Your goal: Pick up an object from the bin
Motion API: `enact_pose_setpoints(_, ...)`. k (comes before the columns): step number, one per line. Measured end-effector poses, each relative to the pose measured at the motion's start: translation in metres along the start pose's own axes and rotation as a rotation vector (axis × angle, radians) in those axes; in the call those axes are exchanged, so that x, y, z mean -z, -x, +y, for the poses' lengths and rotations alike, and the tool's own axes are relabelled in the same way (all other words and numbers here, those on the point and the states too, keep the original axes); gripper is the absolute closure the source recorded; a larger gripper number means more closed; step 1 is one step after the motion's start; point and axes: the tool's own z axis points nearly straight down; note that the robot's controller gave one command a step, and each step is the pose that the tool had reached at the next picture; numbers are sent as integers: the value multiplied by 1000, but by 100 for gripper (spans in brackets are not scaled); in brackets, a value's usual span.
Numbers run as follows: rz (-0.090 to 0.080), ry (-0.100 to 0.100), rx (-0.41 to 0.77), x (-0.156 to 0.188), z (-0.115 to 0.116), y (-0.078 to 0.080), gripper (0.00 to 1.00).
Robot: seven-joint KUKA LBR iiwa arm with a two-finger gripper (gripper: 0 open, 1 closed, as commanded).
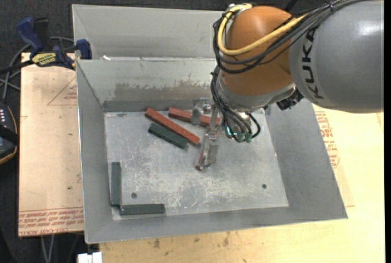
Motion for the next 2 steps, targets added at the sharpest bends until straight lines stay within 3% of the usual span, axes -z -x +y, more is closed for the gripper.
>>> enact_pose_setpoints(1,-3,0,63,-115,13,35,0)
enact_pose_setpoints(2,-12,0,207,-142,29,71,0)
